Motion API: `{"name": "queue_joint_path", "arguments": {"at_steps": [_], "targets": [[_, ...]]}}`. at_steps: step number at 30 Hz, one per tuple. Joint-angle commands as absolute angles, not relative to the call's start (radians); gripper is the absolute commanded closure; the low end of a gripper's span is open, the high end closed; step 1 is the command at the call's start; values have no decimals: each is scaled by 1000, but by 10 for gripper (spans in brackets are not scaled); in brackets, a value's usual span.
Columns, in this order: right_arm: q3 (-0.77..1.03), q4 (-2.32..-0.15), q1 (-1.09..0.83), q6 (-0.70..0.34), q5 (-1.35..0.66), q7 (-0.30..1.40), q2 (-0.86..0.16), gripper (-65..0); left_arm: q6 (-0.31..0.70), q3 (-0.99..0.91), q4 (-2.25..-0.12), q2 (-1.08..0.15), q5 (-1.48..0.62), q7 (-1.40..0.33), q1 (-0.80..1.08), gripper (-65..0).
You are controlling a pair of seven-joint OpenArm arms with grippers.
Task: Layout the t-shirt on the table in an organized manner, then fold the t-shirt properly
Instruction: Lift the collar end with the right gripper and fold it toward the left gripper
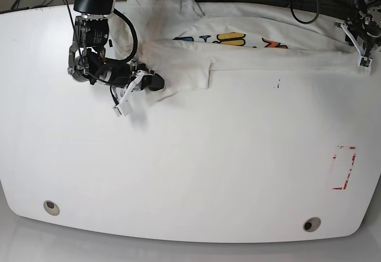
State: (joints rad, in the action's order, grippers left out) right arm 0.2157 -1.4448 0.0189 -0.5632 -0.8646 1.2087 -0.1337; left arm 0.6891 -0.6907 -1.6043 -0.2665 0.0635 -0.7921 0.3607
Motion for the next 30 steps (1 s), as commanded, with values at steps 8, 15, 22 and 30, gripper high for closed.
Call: {"name": "queue_joint_path", "arguments": {"at_steps": [8, 15, 22, 30], "targets": [[35, -1690, 31, -610, -1059, 1265, -163, 0, 698, -662, -1607, -269, 54, -796, 360, -241], [-93, -1762, 12, -616, -1171, 1294, -185, 0, 698, -654, -1607, -269, 54, -796, 360, -241], [-217, -1764, -19, -616, -1188, 1294, -228, 0, 698, -654, -1607, -271, 56, -796, 360, -241], [-291, -1758, 1, -616, -1231, 1311, -306, -10, 698, -654, -1606, -272, 56, -794, 360, -241]]}}
